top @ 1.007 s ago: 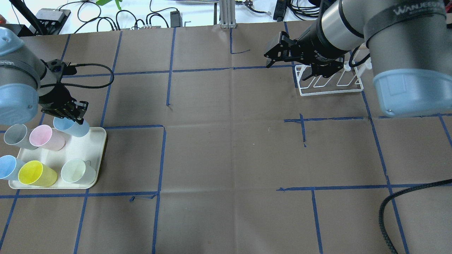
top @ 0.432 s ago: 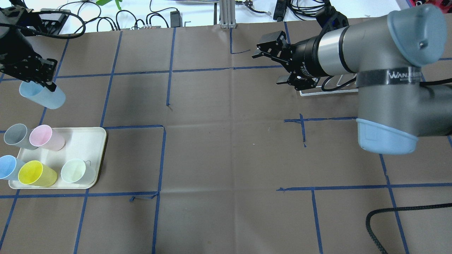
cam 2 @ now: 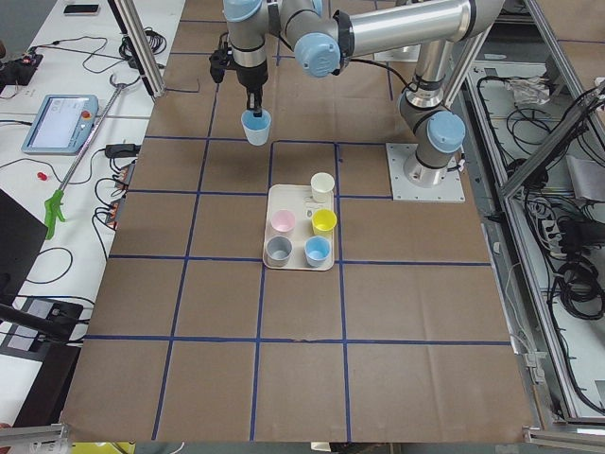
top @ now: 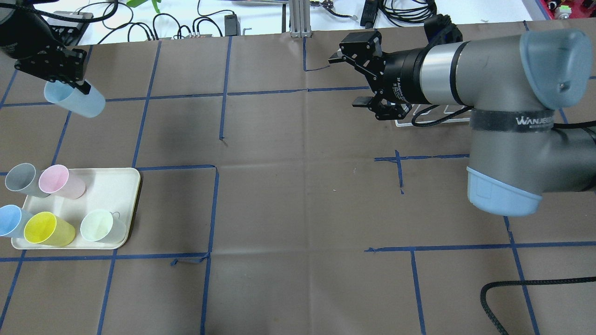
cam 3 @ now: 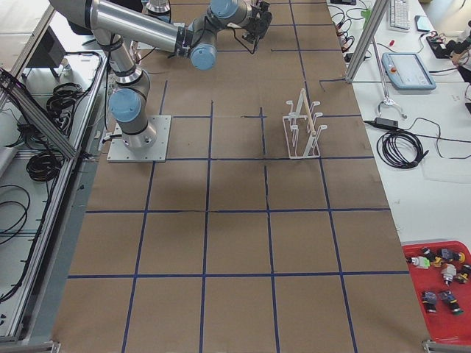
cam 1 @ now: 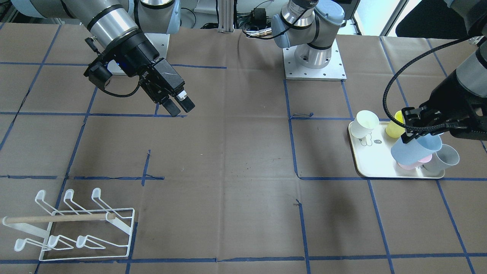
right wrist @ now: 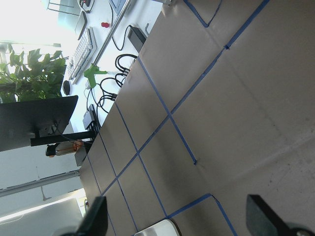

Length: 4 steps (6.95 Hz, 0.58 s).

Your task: Transfer IKEA cup to right arm and place on rack

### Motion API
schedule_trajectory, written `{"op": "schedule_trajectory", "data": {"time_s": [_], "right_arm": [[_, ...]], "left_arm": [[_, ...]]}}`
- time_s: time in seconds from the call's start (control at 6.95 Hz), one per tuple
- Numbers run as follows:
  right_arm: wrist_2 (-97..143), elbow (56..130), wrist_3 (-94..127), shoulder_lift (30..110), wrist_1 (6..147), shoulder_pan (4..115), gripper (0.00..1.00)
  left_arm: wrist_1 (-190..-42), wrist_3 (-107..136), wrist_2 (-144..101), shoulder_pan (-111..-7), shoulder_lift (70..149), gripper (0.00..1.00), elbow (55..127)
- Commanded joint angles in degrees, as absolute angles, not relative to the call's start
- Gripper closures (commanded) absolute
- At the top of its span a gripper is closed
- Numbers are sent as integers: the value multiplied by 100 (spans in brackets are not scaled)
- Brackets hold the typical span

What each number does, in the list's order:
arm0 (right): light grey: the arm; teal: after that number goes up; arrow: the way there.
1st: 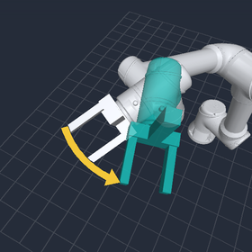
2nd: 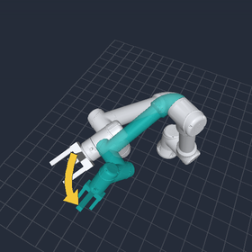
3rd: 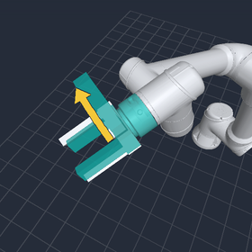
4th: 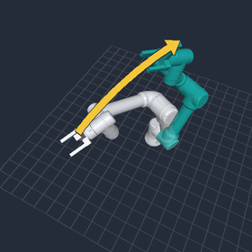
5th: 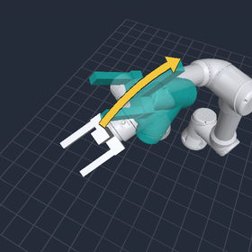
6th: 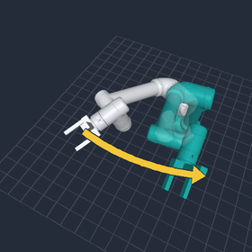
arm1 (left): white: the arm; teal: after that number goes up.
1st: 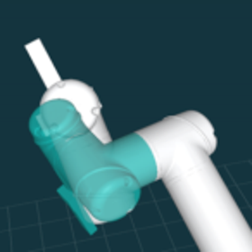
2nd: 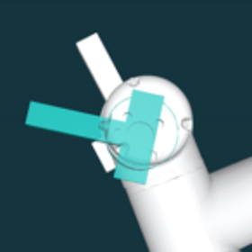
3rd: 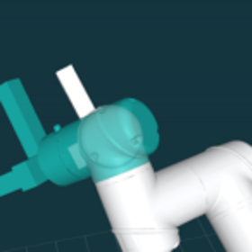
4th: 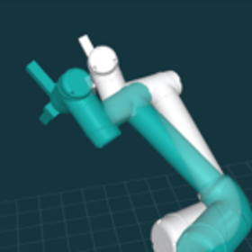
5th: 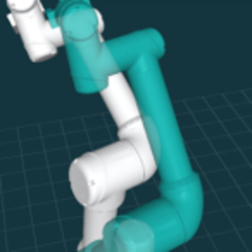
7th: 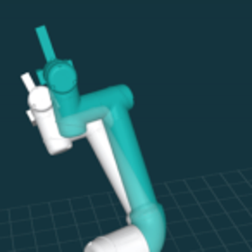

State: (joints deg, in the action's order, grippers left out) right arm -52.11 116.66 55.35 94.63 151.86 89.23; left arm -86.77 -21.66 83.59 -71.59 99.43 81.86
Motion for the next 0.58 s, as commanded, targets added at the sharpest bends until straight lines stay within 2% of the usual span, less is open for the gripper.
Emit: {"op": "schedule_trajectory", "data": {"time_s": [0.0, 0.14, 0.43], "right_arm": [[-5221, 11663, 5581, 9457, 15223, 8737, 0], [-5029, 11689, 5598, 9466, 15284, 8745, 0], [-4790, 11907, 5599, 9457, 16010, 8736, 1]], "left_arm": [[-7617, -2171, 7397, -7390, 10116, 100, 8331], [-6941, -2162, 7009, -7548, 10151, 100, 8550], [-4853, -2153, 6296, -7926, 10064, 100, 9504]]}}
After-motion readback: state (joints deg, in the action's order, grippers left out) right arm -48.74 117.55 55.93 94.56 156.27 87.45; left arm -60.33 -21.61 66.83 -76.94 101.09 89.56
